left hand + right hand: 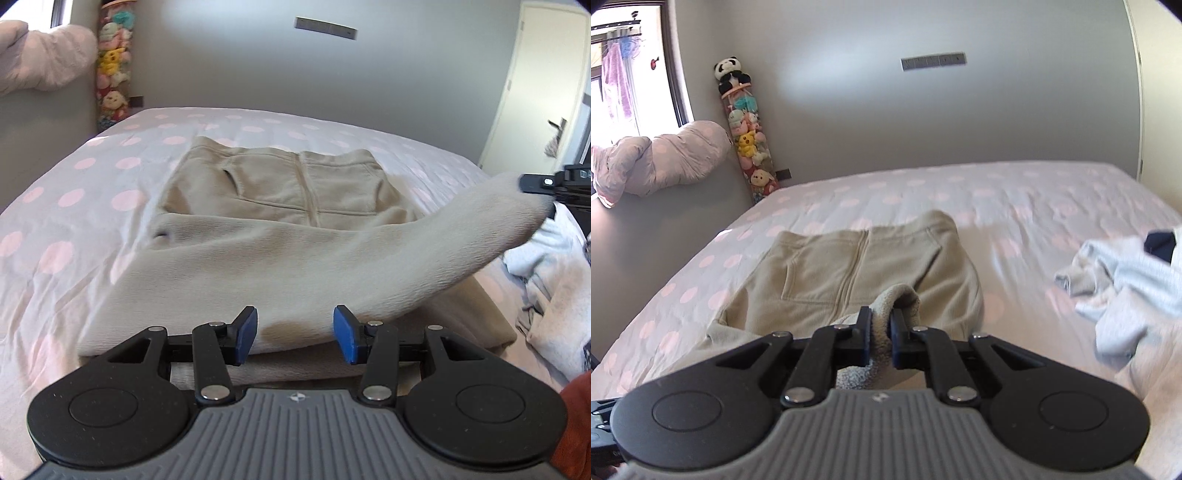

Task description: Fold clothes

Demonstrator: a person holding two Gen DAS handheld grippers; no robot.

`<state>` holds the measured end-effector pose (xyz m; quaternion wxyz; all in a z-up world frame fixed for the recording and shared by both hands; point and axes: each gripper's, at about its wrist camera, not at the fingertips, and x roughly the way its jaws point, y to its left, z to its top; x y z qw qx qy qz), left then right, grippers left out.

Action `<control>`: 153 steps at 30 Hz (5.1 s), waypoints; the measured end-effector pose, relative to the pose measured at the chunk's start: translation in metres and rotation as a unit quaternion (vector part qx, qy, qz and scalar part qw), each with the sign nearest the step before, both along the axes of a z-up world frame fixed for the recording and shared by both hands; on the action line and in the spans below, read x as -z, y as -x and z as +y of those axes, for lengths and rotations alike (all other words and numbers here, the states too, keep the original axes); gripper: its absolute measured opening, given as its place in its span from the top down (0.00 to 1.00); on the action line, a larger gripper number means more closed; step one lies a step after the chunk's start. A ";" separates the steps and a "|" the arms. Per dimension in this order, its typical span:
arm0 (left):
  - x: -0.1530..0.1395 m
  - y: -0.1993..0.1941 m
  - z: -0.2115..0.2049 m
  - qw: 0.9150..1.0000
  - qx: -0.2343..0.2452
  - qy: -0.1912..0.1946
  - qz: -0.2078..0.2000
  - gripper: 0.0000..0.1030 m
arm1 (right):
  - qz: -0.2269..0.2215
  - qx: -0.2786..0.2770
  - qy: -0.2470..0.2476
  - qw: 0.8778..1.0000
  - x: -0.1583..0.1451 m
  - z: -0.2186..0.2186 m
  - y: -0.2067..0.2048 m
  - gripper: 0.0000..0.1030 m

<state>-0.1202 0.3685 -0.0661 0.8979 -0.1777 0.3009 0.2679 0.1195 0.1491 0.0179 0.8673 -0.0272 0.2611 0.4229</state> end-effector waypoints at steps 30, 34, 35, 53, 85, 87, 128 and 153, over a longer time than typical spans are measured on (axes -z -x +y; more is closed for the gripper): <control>-0.032 -0.024 0.129 0.997 -0.023 0.047 0.056 0.52 | 0.153 0.061 0.052 0.985 0.100 -0.019 -0.079 0.50; -0.030 -0.049 0.152 0.995 -0.021 0.071 0.065 0.47 | 0.187 0.056 0.062 0.979 0.114 -0.008 -0.094 0.50; -0.027 -0.055 0.158 0.994 -0.024 0.079 0.068 0.46 | 0.193 0.054 0.064 0.978 0.117 -0.005 -0.096 0.50; 0.050 -0.137 0.236 0.965 -0.082 0.169 0.181 0.82 | 0.248 0.006 0.086 0.965 0.136 0.016 -0.100 0.72; 0.039 -0.075 0.261 0.973 0.003 0.155 0.172 0.54 | 0.214 0.008 0.064 0.975 0.137 0.044 -0.093 0.78; 0.052 -0.077 0.263 0.974 -0.011 0.167 0.153 0.54 | 0.208 0.007 0.065 0.976 0.137 0.044 -0.090 0.77; 0.048 -0.045 -0.007 0.981 0.121 -0.016 0.149 0.55 | 0.022 -0.156 0.157 0.975 0.135 0.077 0.067 0.63; 0.079 -0.053 -0.038 0.974 0.101 -0.094 0.181 0.55 | -0.010 -0.152 0.195 0.969 0.178 0.081 0.083 0.63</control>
